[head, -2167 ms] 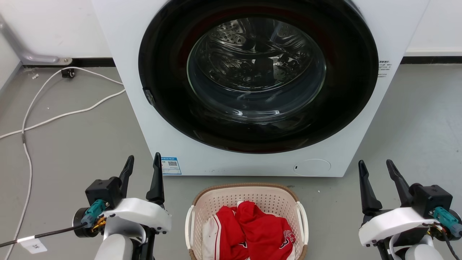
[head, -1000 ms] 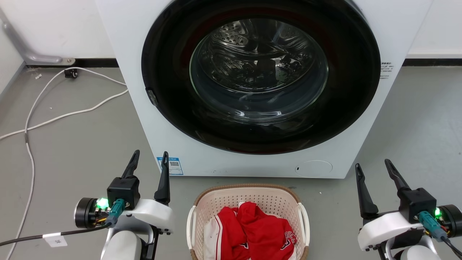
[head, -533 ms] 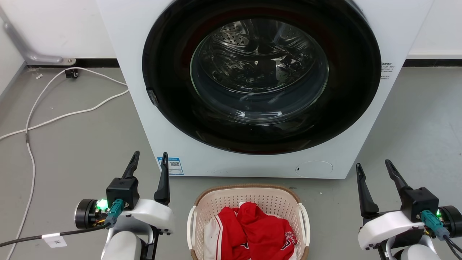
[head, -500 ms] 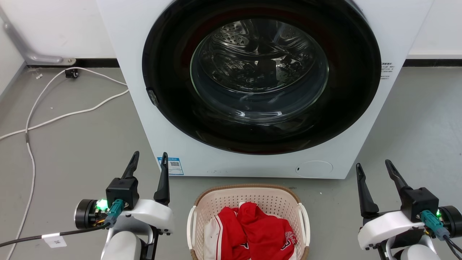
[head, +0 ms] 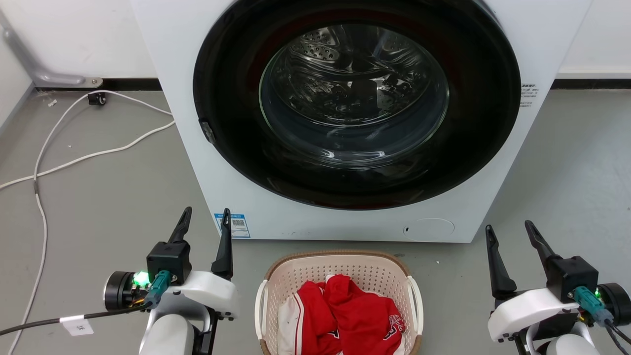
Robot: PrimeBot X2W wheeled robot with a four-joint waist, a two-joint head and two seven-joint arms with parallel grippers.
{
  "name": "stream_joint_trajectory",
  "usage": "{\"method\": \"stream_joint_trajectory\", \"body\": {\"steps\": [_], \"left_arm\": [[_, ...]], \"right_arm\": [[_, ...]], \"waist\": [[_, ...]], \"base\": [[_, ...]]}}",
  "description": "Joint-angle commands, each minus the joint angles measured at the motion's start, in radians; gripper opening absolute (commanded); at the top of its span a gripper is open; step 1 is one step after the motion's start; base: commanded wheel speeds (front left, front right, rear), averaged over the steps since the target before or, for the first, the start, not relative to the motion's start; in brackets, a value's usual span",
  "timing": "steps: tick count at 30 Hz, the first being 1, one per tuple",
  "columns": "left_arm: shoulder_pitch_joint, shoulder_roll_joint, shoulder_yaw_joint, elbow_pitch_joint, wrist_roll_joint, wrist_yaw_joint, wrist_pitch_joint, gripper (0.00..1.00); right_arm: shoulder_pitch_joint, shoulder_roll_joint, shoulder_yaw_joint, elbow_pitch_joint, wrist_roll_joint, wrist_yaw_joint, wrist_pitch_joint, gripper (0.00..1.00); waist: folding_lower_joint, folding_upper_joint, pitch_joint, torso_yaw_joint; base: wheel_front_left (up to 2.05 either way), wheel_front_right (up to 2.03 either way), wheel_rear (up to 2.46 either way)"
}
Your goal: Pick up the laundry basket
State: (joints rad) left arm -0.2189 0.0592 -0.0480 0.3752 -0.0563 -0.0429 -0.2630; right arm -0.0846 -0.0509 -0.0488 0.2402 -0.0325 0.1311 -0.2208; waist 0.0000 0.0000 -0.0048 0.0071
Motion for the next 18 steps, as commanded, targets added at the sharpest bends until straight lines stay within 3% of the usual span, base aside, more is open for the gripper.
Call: {"method": "stream_joint_trajectory", "body": {"steps": [1, 9, 18], "left_arm": [[-0.017, -0.002, -0.003, 0.012, 0.004, 0.004, -0.003, 1.00], [-0.106, 0.007, 0.000, 0.140, -0.010, -0.011, -0.002, 1.00], [-0.320, 0.025, -0.004, 0.368, -0.030, -0.037, 0.003, 1.00]], "right_arm": [[-0.015, 0.001, 0.002, 0.007, 0.013, -0.001, 0.012, 1.00], [-0.066, 0.001, 0.020, 0.052, 0.029, 0.000, 0.076, 1.00], [-0.236, 0.002, 0.057, 0.220, 0.080, 0.000, 0.161, 1.00]], "waist": [[0.0000, 0.0000, 0.003, -0.001], [0.0000, 0.0000, 0.061, -0.013], [0.0000, 0.0000, 0.220, -0.035]], "base": [[0.00, 0.00, 0.00], [0.00, 0.00, 0.00], [0.00, 0.00, 0.00]]}}
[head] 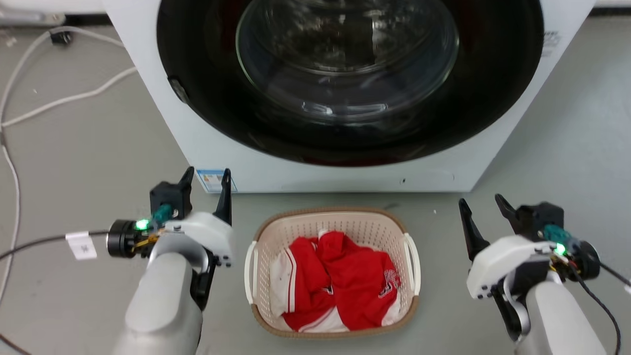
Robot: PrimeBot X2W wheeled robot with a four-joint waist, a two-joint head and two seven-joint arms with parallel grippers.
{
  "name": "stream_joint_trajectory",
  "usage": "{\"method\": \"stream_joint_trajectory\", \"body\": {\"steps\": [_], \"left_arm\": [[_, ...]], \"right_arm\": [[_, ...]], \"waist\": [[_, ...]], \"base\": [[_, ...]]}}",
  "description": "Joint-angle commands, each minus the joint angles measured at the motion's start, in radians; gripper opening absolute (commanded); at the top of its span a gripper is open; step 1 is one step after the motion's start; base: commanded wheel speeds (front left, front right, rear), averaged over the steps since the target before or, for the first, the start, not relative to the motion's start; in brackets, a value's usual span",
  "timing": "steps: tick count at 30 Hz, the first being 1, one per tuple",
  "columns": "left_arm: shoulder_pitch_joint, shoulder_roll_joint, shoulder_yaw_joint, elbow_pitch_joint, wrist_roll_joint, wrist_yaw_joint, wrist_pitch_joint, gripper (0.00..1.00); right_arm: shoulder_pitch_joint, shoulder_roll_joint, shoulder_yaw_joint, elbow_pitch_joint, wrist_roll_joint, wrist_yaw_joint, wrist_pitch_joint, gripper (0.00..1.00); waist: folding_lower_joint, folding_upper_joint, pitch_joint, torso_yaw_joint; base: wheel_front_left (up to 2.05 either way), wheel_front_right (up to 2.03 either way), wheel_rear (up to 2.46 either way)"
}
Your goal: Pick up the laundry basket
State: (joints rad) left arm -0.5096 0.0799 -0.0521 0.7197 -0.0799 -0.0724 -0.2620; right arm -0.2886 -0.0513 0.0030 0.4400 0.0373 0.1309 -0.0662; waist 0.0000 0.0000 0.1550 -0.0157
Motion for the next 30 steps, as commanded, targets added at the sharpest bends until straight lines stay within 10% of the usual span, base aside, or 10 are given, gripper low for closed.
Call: {"method": "stream_joint_trajectory", "body": {"steps": [1, 30], "left_arm": [[-0.056, 0.007, -0.002, 0.051, -0.010, -0.011, 0.008, 1.00], [-0.439, 0.092, -0.164, 0.498, -0.172, -0.059, 0.319, 1.00]], "right_arm": [[-0.056, 0.002, 0.008, 0.042, 0.013, 0.000, 0.013, 1.00], [-0.546, 0.002, 0.318, 0.587, 0.314, 0.000, 0.173, 1.00]], "waist": [[0.0000, 0.0000, 0.081, -0.015], [0.0000, 0.0000, 0.497, -0.099]], "base": [[0.00, 0.00, 0.00], [0.00, 0.00, 0.00]]}}
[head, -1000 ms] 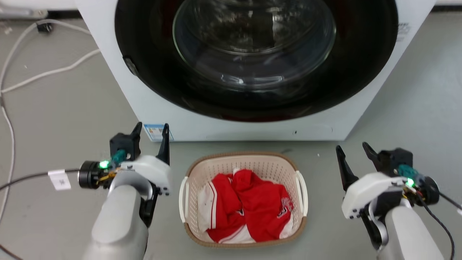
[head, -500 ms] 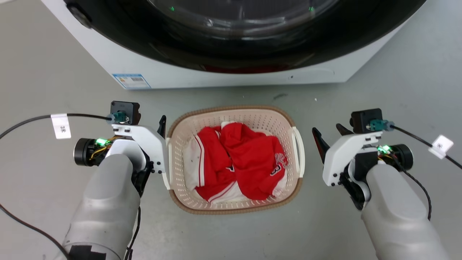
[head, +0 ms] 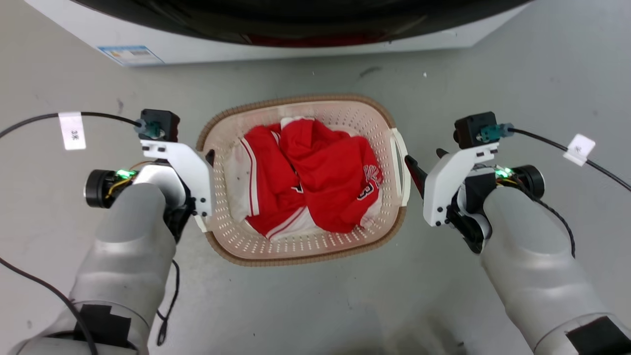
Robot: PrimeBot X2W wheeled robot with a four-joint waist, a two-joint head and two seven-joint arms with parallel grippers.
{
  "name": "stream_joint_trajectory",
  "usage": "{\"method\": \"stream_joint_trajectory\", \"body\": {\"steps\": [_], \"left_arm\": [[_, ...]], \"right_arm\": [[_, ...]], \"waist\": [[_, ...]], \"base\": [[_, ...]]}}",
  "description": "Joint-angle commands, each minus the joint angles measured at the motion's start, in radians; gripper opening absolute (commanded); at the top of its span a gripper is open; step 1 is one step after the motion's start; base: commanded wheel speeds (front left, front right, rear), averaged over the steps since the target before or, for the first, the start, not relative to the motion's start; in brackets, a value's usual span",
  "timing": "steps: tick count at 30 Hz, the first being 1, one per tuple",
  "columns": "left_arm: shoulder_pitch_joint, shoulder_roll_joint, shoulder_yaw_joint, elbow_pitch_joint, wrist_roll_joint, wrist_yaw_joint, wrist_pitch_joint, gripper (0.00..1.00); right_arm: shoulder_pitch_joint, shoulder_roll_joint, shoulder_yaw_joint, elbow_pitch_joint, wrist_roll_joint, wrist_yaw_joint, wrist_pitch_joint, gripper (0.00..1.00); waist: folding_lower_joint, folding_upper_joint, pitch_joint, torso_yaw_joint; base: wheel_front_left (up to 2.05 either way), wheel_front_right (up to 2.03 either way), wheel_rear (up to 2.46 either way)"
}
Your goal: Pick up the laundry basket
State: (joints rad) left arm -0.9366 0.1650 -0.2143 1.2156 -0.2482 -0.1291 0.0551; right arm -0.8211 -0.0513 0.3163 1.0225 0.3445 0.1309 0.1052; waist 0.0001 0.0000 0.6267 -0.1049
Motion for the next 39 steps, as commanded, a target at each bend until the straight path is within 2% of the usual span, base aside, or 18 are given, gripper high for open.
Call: {"method": "stream_joint_trajectory", "body": {"steps": [1, 17, 23, 35, 36, 37, 38, 39], "left_arm": [[-0.021, 0.012, -0.008, 0.003, -0.015, -0.002, 0.009, 1.00], [-0.055, 0.068, -0.085, 0.026, -0.128, -0.002, 0.116, 1.00], [-0.074, 0.089, -0.098, 0.028, -0.155, -0.002, 0.122, 1.00], [-0.118, 0.097, -0.110, 0.041, -0.193, -0.001, 0.113, 1.00], [-0.123, 0.097, -0.108, 0.042, -0.197, -0.001, 0.109, 1.00], [-0.125, 0.095, -0.110, 0.044, -0.198, -0.001, 0.114, 0.93], [-0.127, 0.091, -0.113, 0.045, -0.202, -0.001, 0.121, 0.44], [-0.130, 0.088, -0.115, 0.046, -0.206, -0.001, 0.126, 0.00]], "right_arm": [[-0.025, 0.002, 0.021, 0.010, 0.022, 0.000, 0.002, 1.00], [-0.136, 0.002, 0.222, 0.088, 0.234, 0.000, 0.037, 1.00], [-0.171, 0.002, 0.277, 0.111, 0.291, 0.000, 0.038, 1.00], [-0.214, 0.002, 0.373, 0.142, 0.389, 0.000, 0.027, 1.00], [-0.216, 0.002, 0.380, 0.144, 0.397, 0.000, 0.029, 0.97], [-0.216, 0.002, 0.387, 0.144, 0.404, 0.000, 0.030, 0.61], [-0.220, 0.002, 0.394, 0.145, 0.408, 0.000, 0.024, 0.45], [-0.224, 0.002, 0.401, 0.147, 0.417, 0.000, 0.022, 0.05]], "waist": [[-0.0001, 0.0000, 0.038, -0.013], [-0.0001, 0.0000, 0.153, -0.026], [-0.0001, 0.0000, 0.199, -0.031], [-0.0001, 0.0000, 0.254, -0.028], [-0.0001, 0.0000, 0.256, -0.027], [-0.0001, 0.0000, 0.259, -0.027], [-0.0001, 0.0000, 0.262, -0.027], [-0.0001, 0.0000, 0.265, -0.027]], "base": [[0.00, 0.00, 0.00], [0.00, 0.00, 0.00], [0.00, 0.00, 0.00], [0.00, 0.00, 0.00], [0.00, 0.00, 0.00], [0.00, 0.00, 0.00], [0.00, 0.00, 0.00], [0.00, 0.00, 0.00]]}}
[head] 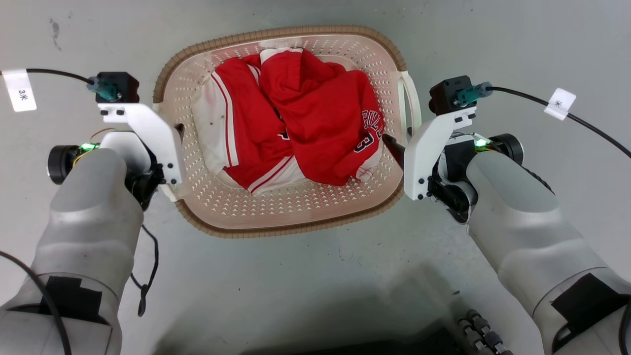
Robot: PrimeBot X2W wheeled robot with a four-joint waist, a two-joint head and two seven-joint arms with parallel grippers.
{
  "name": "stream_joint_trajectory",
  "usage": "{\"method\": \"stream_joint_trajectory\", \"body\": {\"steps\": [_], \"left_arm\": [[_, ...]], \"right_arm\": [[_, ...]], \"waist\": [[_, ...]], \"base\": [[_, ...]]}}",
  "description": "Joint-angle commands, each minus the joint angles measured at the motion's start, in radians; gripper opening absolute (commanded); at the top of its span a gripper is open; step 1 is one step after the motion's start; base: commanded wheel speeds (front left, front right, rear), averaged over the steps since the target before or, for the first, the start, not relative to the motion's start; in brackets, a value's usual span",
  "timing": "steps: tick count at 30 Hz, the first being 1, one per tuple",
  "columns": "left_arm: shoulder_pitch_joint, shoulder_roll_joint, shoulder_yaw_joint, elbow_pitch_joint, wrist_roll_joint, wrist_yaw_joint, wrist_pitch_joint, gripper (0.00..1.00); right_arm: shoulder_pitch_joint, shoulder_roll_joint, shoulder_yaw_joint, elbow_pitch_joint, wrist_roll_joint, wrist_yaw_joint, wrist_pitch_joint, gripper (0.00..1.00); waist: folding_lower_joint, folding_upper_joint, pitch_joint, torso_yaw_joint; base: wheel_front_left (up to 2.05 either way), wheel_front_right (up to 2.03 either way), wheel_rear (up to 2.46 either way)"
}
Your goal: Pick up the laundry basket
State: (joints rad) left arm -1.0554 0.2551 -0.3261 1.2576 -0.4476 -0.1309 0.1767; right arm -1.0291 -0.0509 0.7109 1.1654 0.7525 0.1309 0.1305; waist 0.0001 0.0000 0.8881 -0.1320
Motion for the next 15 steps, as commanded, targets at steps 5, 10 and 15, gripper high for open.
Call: {"method": "stream_joint_trajectory", "body": {"steps": [5, 10, 15], "left_arm": [[-0.019, 0.005, -0.016, 0.007, -0.014, 0.002, 0.012, 0.00], [-0.019, 0.003, -0.026, 0.012, -0.032, 0.003, 0.025, 0.00], [-0.015, -0.004, -0.040, 0.014, -0.043, 0.001, 0.050, 0.00]], "right_arm": [[-0.026, 0.002, 0.037, 0.001, 0.047, 0.002, -0.005, 0.00], [-0.033, 0.002, 0.069, 0.012, 0.075, 0.002, -0.008, 0.00], [-0.038, 0.002, 0.092, 0.018, 0.097, 0.002, -0.003, 0.00]], "waist": [[-0.0001, 0.0000, 0.012, -0.002], [-0.0001, 0.0000, 0.010, -0.003], [-0.0001, 0.0000, -0.001, 0.001]], "base": [[0.00, 0.00, 0.00], [0.00, 0.00, 0.00], [0.00, 0.00, 0.00]]}}
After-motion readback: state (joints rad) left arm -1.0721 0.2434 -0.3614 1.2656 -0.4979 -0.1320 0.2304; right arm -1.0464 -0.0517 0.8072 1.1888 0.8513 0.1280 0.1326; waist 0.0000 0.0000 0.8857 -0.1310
